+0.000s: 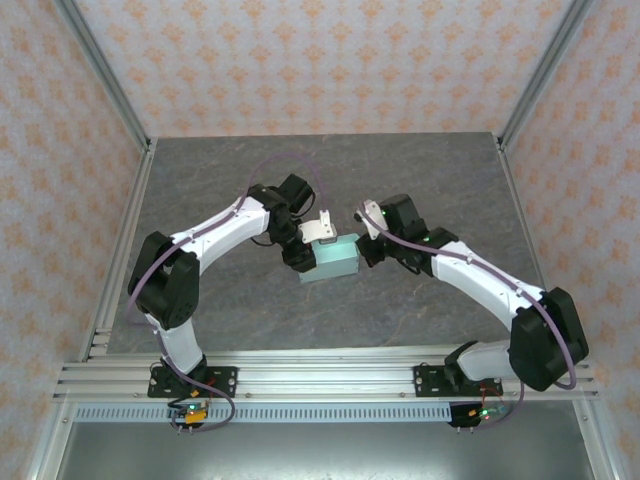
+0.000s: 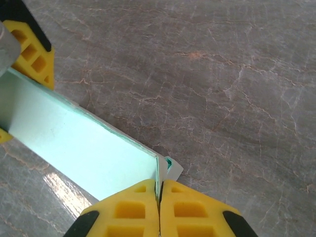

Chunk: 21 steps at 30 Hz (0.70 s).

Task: Fold the paper box

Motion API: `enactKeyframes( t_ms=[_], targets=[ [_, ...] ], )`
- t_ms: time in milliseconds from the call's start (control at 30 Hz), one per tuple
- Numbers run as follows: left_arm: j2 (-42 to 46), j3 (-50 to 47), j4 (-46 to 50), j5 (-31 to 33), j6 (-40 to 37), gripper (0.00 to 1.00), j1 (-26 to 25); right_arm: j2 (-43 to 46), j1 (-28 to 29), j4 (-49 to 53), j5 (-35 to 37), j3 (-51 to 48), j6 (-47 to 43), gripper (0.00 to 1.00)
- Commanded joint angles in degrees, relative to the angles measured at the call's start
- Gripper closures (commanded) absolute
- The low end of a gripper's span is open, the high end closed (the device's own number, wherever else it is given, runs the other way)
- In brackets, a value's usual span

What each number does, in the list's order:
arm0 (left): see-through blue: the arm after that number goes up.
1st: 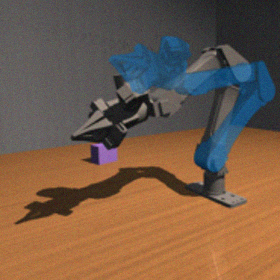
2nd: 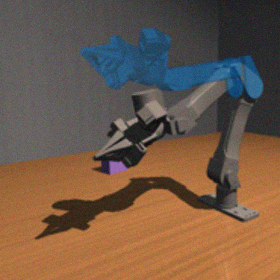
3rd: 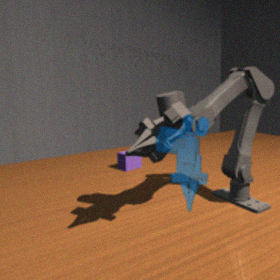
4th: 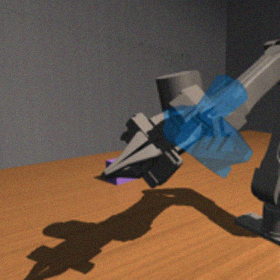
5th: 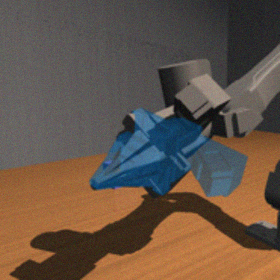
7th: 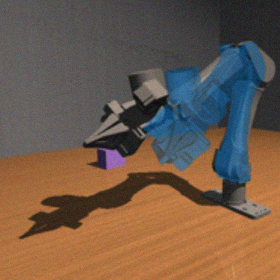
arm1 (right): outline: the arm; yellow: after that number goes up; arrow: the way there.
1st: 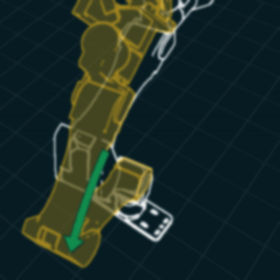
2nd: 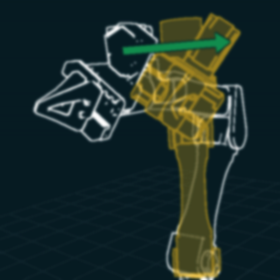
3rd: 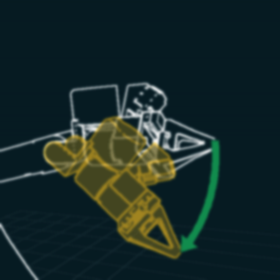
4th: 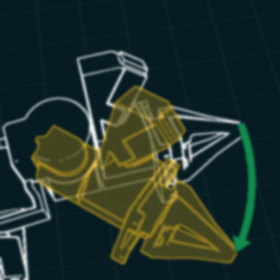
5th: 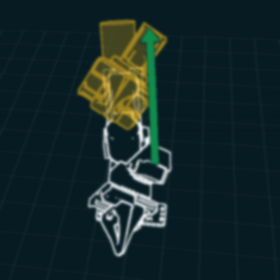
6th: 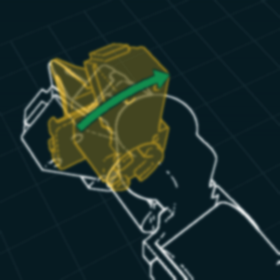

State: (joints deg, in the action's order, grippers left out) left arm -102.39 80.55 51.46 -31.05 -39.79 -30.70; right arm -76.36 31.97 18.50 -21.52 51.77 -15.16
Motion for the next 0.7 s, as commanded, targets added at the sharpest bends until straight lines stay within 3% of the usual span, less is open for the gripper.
enactKeyframes(
  t_ms=[0, 333, 467, 667],
  targets=[
    [1.77, -0.59, -4.53, -0.72, 2.25, 0.56, -0.25, -0.85, 3.22, -0.2, 1.32, 1.63, 5.75, 0.97],
    [3.82, -4.85, -12.38, -0.15, 9.12, 0.57, -0.44, 1.21, 8.04, -6.51, 17.42, -2.58, 25.57, 0.99],
    [4.25, -5.98, -13.64, 0.25, 9.67, 0.56, -0.81, 2.96, 10.39, -10.11, 22.38, -6.63, 28.13, 0.99],
    [6.28, -7.67, -16.48, 1.08, 10.92, 0.55, -1.07, 3.51, 10.48, -11.71, 23.58, -10.22, 28.47, 0.99]
  ],
)
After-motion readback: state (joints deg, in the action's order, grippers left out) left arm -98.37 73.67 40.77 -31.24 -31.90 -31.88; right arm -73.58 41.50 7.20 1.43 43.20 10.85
